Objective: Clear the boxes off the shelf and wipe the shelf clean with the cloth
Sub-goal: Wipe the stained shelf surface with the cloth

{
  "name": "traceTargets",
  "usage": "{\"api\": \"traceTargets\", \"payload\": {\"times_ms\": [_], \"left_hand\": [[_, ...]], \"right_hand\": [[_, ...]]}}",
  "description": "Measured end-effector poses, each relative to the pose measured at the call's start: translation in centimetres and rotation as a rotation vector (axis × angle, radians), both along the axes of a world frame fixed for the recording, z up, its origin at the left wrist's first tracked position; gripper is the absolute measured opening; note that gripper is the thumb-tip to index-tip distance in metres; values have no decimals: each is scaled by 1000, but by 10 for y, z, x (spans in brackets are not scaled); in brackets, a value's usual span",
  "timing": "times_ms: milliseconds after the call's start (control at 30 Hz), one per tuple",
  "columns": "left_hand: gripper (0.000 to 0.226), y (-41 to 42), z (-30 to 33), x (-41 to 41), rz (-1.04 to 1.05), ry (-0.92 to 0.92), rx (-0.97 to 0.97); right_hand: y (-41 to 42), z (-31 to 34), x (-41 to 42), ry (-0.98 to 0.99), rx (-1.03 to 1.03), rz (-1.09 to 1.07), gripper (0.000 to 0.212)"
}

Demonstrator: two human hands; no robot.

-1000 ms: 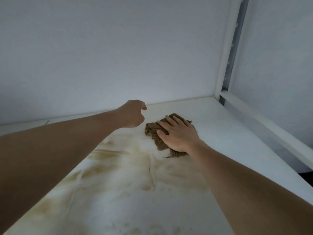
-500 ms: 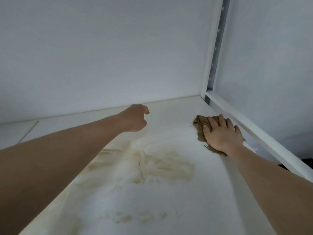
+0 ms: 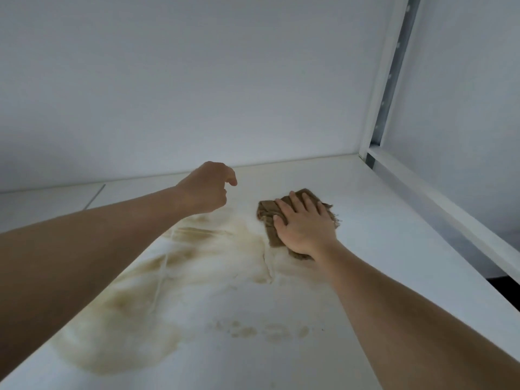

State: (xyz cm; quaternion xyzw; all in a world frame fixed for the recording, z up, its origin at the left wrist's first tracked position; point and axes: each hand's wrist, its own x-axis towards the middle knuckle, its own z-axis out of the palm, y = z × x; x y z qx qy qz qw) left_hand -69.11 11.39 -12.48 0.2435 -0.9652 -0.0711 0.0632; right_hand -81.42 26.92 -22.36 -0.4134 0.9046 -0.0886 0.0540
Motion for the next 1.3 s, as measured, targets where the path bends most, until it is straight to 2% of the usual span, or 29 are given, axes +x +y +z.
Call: {"api": "traceTargets", "payload": {"times_ms": [133,267,400,500,567,667,867,933,1033,1300], "left_hand": [[39,3,-7,-3,77,-3,-59],[40,7,-9,-7,88,-8,-78],[41,4,-10,-4,64,-17,-44],[40,-4,-9,6,91,34,12],[39,-9,-6,12,122,91,70],[38,-14,-2,21,155,156,115],[30,-17,-8,21,215,202,189],[27,-14,-11,13,217,227,201],[26,-4,-13,-4,202,284,201],[25,14,-24,-41,127,233,207]], "right_hand": [[-18,-1,32,-27,-22,174,55],[-2,2,10,-14,-10,202,55],[24,0,-45,44,1,-20,57],[25,0,-73,-16,29,-245,57],[11,3,-78,-62,53,-289,58],[-16,7,-66,-55,61,-182,62],[-66,3,8,-9,21,253,66],[-70,3,16,-6,2,335,64],[-66,3,0,-14,-6,337,59],[-41,1,-85,-5,28,70,61]]}}
